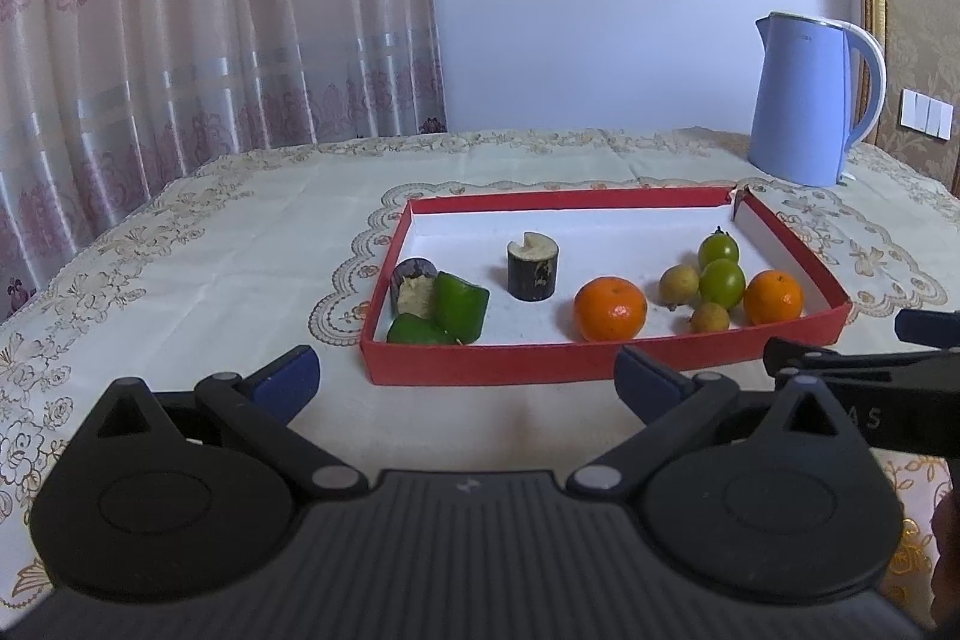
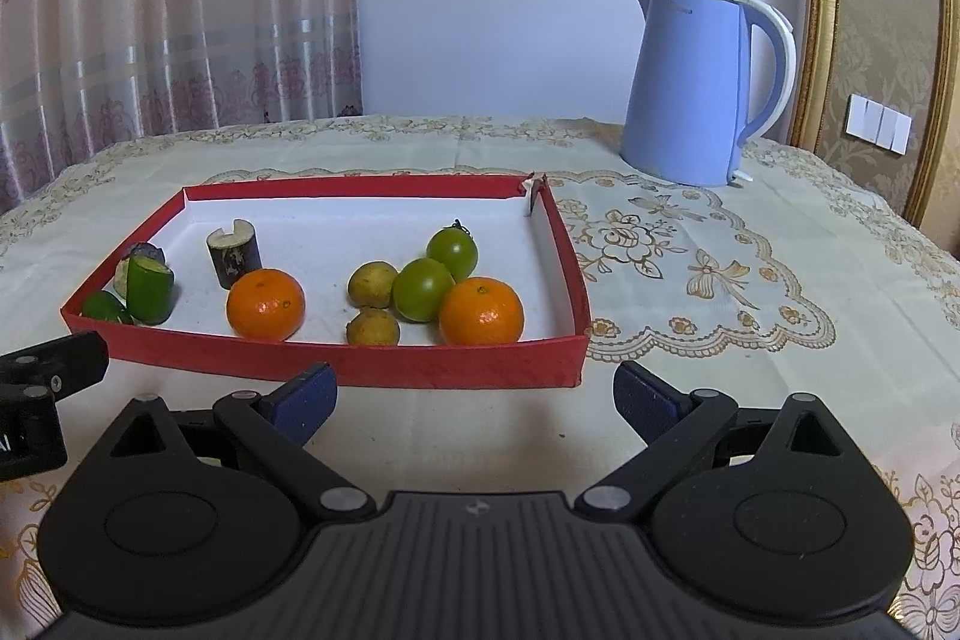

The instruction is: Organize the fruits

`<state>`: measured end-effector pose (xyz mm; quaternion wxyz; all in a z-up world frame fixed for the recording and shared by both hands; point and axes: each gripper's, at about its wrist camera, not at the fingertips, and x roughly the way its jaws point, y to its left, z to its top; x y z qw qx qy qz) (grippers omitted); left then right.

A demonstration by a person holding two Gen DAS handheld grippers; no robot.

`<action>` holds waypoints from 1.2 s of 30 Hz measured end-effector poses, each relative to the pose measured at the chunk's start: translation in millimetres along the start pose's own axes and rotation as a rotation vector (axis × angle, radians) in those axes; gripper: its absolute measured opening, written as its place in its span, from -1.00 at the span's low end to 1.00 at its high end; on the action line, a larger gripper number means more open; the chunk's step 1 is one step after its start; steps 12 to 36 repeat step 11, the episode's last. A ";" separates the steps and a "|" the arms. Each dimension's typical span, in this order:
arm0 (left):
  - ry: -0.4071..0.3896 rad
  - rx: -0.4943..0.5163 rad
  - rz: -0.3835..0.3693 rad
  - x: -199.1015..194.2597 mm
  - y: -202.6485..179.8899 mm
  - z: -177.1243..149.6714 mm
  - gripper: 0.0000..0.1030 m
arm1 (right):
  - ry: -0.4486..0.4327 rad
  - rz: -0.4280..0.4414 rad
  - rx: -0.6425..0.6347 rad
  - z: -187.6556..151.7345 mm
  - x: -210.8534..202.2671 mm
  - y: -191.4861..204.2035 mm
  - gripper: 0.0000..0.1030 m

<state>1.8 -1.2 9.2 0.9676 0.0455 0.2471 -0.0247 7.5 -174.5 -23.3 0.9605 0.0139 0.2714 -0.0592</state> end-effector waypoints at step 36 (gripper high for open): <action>0.000 -0.023 -0.016 2.3 3.6 -1.5 1.00 | 0.006 0.004 -0.002 -2.0 1.5 1.7 0.93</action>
